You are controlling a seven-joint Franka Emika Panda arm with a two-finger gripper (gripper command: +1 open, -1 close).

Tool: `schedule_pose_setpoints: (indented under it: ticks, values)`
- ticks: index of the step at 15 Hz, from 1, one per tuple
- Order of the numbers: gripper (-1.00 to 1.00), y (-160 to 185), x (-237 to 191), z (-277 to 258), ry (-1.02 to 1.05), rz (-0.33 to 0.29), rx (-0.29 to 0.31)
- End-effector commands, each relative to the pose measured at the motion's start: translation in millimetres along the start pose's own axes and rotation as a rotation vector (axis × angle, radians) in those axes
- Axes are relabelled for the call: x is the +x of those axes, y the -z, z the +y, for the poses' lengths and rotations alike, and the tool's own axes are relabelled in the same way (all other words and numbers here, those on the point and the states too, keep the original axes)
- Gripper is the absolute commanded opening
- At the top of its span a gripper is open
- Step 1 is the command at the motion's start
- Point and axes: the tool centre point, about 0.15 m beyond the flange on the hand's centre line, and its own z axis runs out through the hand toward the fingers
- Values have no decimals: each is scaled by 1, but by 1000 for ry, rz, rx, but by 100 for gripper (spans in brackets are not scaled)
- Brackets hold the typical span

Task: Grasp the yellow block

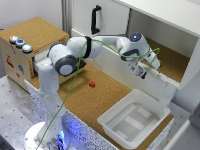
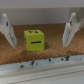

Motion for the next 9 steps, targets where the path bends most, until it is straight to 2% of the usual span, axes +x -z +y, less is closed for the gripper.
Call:
schedule_pose_setpoints:
  ticks: [1, 2, 9]
  values:
    - [100, -30, 39, 15, 85, -114, 206]
    - [-100, -32, 39, 13, 91, -115, 214]
    - [-100, -31, 33, -4, 93, -105, 268]
